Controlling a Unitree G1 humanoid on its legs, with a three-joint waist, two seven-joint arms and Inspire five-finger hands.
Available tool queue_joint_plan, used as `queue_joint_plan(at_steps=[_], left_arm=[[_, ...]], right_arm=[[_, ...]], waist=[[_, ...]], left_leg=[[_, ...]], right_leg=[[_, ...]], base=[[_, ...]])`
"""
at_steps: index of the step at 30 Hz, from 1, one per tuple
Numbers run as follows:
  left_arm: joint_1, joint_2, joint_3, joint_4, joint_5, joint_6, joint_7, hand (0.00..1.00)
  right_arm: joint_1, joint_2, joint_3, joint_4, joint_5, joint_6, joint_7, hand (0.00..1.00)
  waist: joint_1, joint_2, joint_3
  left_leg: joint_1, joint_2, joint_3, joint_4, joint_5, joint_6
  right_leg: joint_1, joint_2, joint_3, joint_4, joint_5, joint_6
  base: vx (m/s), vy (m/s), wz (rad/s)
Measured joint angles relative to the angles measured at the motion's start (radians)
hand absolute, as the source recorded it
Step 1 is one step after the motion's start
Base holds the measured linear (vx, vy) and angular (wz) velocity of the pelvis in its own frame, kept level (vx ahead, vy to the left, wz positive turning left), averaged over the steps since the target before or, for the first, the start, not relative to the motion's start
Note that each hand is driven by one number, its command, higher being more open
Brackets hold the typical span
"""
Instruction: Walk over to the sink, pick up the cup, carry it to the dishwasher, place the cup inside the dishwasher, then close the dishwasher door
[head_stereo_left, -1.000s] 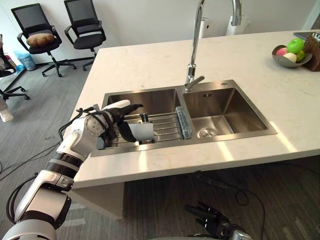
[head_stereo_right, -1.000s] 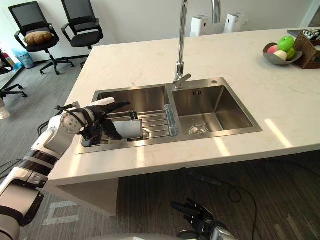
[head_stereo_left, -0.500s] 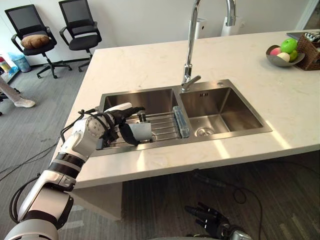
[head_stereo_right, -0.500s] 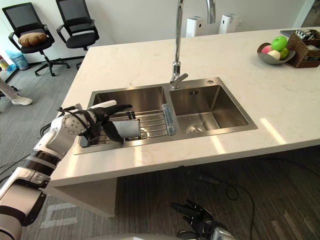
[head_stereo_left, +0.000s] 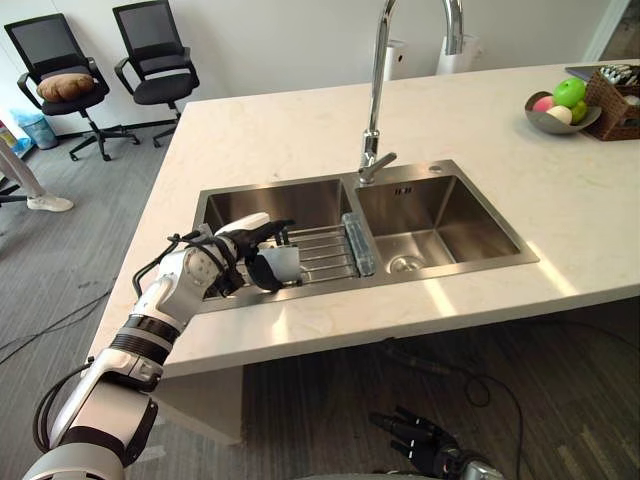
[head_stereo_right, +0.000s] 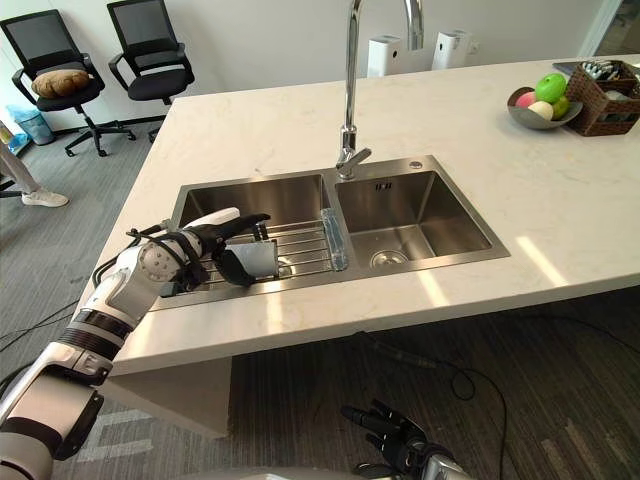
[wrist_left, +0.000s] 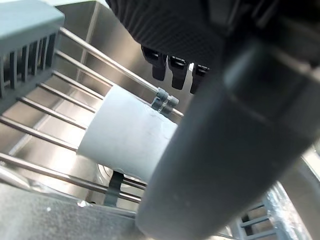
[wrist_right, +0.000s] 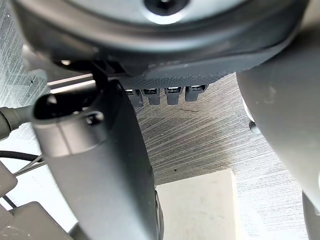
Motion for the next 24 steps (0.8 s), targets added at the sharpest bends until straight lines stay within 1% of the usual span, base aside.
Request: queue_joint_plan(at_steps=[1,4,12,19,21,22,24], left_arm=[[0.004,-0.01,0.0,0.003,0.017,-0.005,0.015,1.0],[0.004,-0.02,-0.003,0.03,0.037,-0.014,0.019,1.0],[0.006,-0.052,0.002,0.077,0.134,-0.024,0.046,1.0],[0.027,-0.091,0.027,0.111,0.223,0.001,0.046,1.0],[0.029,-0.098,0.027,0.118,0.254,0.016,0.045,1.0],[0.034,-0.115,0.041,0.141,0.271,0.029,0.046,1.0],[0.033,-0.12,0.048,0.148,0.283,0.036,0.045,1.0]], right_arm=[[0.0,0.0,0.0,0.0,0.0,0.0,0.002,1.0],[-0.006,0.0,0.0,0.002,-0.003,0.005,0.006,1.0],[-0.018,-0.008,-0.001,0.022,-0.01,0.028,0.019,1.0],[-0.029,-0.011,-0.001,0.03,-0.027,0.05,0.03,1.0],[-0.03,-0.012,0.0,0.03,-0.03,0.058,0.03,1.0],[-0.031,-0.013,-0.001,0.03,-0.03,0.063,0.03,1.0],[-0.032,-0.015,0.0,0.031,-0.031,0.071,0.03,1.0]], waist=[[-0.003,0.0,0.0],[-0.015,0.001,-0.001],[-0.02,0.005,-0.014],[-0.035,0.005,-0.022],[-0.037,0.004,-0.025],[-0.038,0.005,-0.025],[-0.038,0.004,-0.025]], left_leg=[[-0.001,0.0,0.0,0.0,0.0,0.0],[-0.001,0.0,0.002,0.0,-0.001,0.0],[0.008,0.006,0.017,0.0,-0.005,-0.006],[0.017,0.007,0.029,0.0,-0.009,-0.007],[0.02,0.007,0.033,0.0,-0.011,-0.008],[0.023,0.007,0.036,0.0,-0.013,-0.009],[0.03,0.007,0.037,0.0,-0.016,-0.01]], right_leg=[[0.0,0.0,0.0,0.0,0.0,0.0],[0.001,0.001,0.002,-0.001,0.0,0.0],[0.003,0.008,0.017,-0.003,0.0,0.0],[0.006,0.009,0.027,-0.01,0.001,-0.001],[0.009,0.01,0.032,-0.013,0.001,-0.001],[0.011,0.011,0.035,-0.015,0.002,0.0],[0.021,0.012,0.035,-0.022,0.002,0.0]], base=[[0.0,0.0,0.0],[0.0,0.0,0.0],[0.02,-0.012,-0.06],[0.01,-0.006,-0.05],[0.03,-0.008,-0.07],[0.03,-0.009,-0.05],[0.02,-0.007,-0.02]])
